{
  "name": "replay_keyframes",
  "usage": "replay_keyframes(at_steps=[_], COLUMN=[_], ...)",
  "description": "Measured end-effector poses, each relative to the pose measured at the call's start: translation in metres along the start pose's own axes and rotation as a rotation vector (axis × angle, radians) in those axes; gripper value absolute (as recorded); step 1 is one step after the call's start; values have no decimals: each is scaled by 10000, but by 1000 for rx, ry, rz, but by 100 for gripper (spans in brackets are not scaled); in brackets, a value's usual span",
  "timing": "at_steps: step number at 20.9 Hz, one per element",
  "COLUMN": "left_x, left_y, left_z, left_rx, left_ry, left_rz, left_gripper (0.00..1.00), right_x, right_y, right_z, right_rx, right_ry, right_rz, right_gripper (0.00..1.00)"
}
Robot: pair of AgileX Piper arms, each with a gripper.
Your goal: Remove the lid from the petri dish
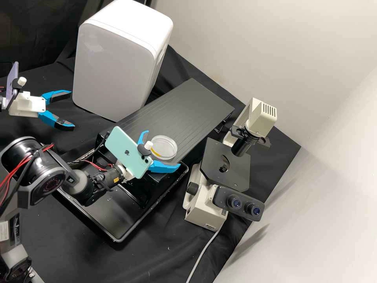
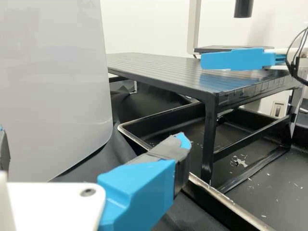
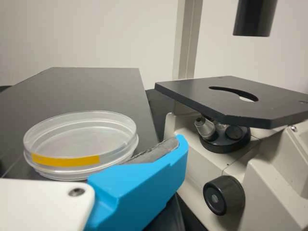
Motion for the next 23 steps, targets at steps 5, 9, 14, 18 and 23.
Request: replay_keyframes(at_steps=[5, 9, 14, 18, 23], left_x=[0, 0, 0, 0, 0], left_y=[0, 0, 0, 0, 0], left_z=[0, 0, 0, 0, 0], left_rx=[0, 0, 0, 0, 0], left_ry=[0, 0, 0, 0, 0], left_rz=[0, 0, 0, 0, 0], left_gripper=[100, 100, 100, 100, 100], right_x=[45, 77, 115, 118, 118], right_y=[13, 37, 67, 67, 66], right_z=[-14, -41, -75, -75, -74], right_rx=[0, 1, 2, 2, 2], right_ry=[7, 19, 32, 31, 29], right_rz=[8, 19, 32, 30, 28], right_gripper=[100, 100, 100, 0, 0])
